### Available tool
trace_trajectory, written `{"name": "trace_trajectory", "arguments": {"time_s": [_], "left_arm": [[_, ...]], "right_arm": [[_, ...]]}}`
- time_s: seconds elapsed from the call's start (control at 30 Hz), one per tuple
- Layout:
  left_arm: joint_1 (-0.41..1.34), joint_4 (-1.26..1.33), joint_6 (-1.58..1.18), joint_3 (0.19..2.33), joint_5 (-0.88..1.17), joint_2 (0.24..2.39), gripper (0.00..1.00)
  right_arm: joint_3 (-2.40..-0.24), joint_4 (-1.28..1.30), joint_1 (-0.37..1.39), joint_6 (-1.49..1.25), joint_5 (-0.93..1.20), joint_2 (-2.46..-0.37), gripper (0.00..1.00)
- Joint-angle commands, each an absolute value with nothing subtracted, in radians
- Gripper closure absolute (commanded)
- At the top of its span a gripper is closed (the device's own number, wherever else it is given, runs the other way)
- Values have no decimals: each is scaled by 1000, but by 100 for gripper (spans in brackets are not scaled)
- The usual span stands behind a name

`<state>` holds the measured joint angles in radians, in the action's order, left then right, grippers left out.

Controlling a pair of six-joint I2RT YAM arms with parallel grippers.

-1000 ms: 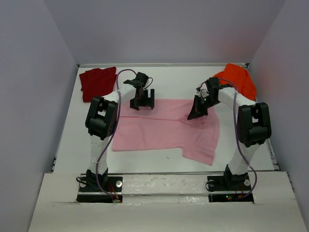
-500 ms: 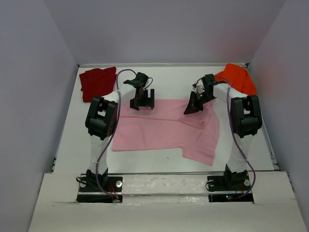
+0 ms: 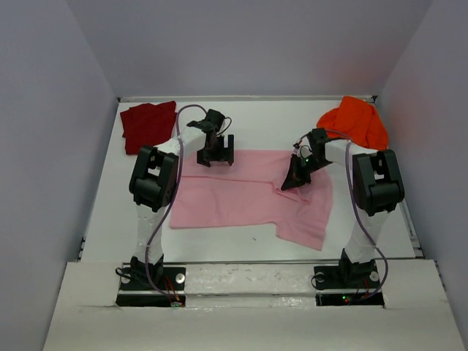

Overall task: Fold and stack the t-shirts
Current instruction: Fold the flattened tshirt in 1/3 of the way

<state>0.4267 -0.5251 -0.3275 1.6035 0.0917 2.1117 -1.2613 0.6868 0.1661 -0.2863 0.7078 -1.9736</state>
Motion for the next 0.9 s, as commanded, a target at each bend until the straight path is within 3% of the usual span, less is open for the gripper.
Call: {"name": "trace_trajectory", "arguments": {"time_s": [0.0,0.37,0.6,0.87], "left_arm": [[436,-572,-336,1614,110,2118,1],[436,-568,-339,1603,114,2109,1],[436,-572,-336,1603,110,2103,1],[436,-565,-330,1574,115,2086,1]], "right_arm": [[-1194,635,190,-285,724,-1862,100],[-1091,641,201,-321,709,-1704,100],[-1307,672,201,-293,706,-1873,100],[-1356,632,201,-265,689,-2006,100]]}}
